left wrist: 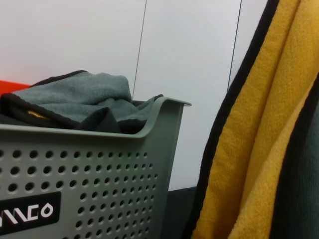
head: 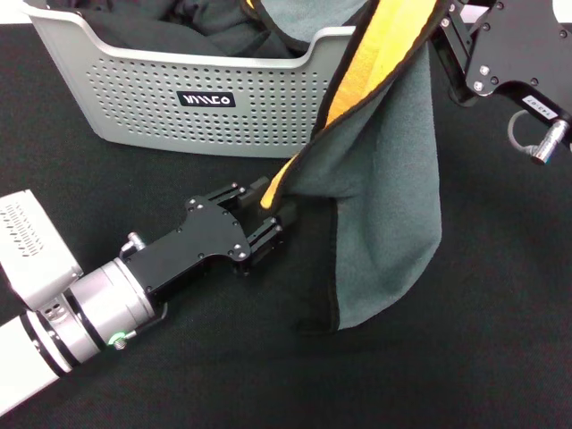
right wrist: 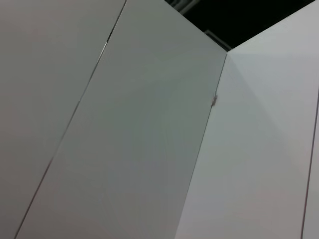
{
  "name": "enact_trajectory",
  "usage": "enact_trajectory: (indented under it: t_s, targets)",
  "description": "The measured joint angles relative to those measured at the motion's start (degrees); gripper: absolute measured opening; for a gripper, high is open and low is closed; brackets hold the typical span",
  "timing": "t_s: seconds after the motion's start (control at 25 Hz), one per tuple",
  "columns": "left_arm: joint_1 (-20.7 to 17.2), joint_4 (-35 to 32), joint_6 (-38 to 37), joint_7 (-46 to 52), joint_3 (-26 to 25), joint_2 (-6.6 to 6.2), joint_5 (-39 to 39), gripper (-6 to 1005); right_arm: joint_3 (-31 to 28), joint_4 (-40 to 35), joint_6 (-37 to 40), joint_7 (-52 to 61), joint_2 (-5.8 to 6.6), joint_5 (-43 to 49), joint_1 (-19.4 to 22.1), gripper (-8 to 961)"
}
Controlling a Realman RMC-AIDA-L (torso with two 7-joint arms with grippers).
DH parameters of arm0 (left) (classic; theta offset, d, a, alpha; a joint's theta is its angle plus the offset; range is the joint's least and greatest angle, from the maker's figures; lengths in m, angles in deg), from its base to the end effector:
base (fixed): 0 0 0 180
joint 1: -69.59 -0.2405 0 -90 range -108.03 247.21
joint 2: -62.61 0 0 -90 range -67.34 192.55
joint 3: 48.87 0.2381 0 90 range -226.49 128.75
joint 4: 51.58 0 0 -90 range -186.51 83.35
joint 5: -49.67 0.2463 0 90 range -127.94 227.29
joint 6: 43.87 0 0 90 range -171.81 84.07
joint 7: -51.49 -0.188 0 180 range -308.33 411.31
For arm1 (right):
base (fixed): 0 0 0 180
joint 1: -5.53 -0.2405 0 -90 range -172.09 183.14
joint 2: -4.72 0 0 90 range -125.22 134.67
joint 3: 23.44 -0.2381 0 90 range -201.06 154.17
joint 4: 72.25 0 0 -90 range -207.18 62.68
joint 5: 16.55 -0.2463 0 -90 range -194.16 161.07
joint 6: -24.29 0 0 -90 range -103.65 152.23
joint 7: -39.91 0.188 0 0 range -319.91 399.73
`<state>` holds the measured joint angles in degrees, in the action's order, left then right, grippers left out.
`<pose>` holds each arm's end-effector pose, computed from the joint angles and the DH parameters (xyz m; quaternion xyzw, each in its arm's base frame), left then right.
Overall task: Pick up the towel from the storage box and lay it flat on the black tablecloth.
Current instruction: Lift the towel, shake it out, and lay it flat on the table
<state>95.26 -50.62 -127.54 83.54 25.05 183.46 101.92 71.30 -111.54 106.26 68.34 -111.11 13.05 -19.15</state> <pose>-0.2773 0.2958 -0.1152 -0.8618 -0.2004 -0.3703 0.2828 0.1166 0.3719 -0.0151 -0.7991 -0.1169 0.5001 0.3125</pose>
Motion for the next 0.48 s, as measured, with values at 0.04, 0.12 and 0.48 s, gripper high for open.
enact_trajectory:
  t_s: [0.04, 0.12, 0.48]
  targets:
    - [-0.02, 0.0, 0.0, 0.01, 0.0, 0.0, -0.04, 657, 0.0, 0.02, 0.05, 0.01, 0.0, -0.01, 0.01, 9]
    - [-0.04, 0.0, -0.03, 0.01, -0.02, 0.0, -0.06, 535, 0.0, 0.09, 0.21, 0.03, 0.0, -0.01, 0.06, 9]
    - [-0.01, -0.25, -0.53, 0.03, -0.35, 0.0, -0.37, 158, 0.0, 0.64, -0.09, 0.05, 0.0, -0.01, 0.07, 9]
